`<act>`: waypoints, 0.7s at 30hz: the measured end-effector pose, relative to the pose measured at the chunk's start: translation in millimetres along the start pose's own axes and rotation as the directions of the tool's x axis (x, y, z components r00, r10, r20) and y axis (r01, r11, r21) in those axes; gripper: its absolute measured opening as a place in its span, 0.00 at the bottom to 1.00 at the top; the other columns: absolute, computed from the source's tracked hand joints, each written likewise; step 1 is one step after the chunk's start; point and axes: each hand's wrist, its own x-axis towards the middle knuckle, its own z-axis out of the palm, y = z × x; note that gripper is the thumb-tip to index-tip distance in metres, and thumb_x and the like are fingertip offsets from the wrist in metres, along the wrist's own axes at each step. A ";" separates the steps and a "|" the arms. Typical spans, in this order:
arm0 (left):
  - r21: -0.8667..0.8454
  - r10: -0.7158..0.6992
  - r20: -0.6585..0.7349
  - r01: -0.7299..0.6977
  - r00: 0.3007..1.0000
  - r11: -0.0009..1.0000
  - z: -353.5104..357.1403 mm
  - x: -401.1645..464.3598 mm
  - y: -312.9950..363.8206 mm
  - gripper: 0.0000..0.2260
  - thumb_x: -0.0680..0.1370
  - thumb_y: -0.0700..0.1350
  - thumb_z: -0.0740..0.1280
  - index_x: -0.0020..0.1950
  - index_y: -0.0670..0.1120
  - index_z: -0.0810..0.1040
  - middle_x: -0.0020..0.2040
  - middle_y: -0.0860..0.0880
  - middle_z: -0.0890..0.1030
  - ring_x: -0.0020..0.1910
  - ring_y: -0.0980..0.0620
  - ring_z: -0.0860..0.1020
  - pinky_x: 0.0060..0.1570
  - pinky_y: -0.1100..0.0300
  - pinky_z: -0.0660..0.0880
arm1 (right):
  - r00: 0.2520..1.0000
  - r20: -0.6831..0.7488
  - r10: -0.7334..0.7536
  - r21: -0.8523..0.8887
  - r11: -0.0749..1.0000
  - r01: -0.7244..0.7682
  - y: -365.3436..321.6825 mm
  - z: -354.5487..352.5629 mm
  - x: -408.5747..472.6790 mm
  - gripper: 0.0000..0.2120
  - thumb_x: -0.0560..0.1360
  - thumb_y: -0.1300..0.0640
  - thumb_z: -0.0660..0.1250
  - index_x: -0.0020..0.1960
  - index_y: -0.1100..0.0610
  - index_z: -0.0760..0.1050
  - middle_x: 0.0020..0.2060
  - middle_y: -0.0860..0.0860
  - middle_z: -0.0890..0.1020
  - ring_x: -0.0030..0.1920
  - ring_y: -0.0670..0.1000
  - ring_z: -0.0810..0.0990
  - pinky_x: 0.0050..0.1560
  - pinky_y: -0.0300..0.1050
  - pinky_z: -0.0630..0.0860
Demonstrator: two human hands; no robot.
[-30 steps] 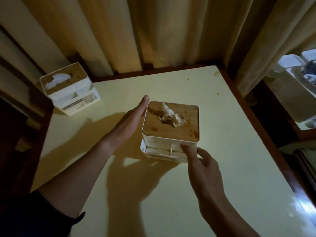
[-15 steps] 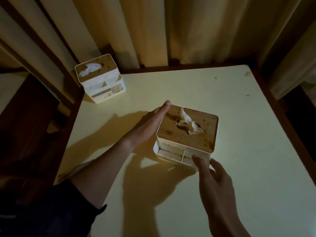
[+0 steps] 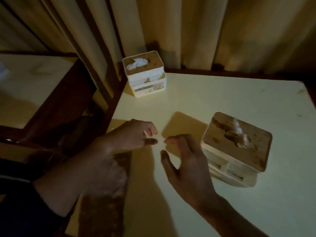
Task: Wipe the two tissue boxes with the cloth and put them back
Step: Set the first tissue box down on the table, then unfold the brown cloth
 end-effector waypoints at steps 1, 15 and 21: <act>0.025 -0.025 0.000 0.025 1.000 0.999 -4.0 -11.1 -16.1 0.15 0.75 0.58 0.76 0.60 0.59 0.80 0.52 0.61 0.83 0.50 0.64 0.82 0.52 0.57 0.81 | 0.991 0.125 -0.049 -0.039 0.998 0.054 -1.6 16.7 11.2 0.17 0.80 0.46 0.65 0.65 0.53 0.77 0.58 0.51 0.80 0.55 0.52 0.81 0.54 0.44 0.80; 0.125 -0.181 0.036 0.175 0.983 0.977 18.0 -88.1 -120.8 0.09 0.74 0.50 0.78 0.48 0.55 0.79 0.41 0.56 0.80 0.43 0.58 0.78 0.38 0.59 0.72 | 0.794 0.606 -0.049 -0.167 0.968 0.187 -29.3 136.8 46.4 0.20 0.82 0.49 0.71 0.70 0.58 0.78 0.60 0.56 0.84 0.60 0.57 0.82 0.62 0.52 0.81; 0.000 -0.102 0.011 0.102 0.995 0.995 5.8 -72.2 -107.3 0.05 0.74 0.49 0.77 0.41 0.53 0.84 0.36 0.57 0.83 0.37 0.65 0.80 0.32 0.71 0.67 | 0.845 0.518 0.131 -0.213 0.977 -0.020 -26.2 120.7 60.2 0.08 0.76 0.50 0.73 0.48 0.55 0.84 0.43 0.50 0.87 0.43 0.53 0.85 0.45 0.45 0.82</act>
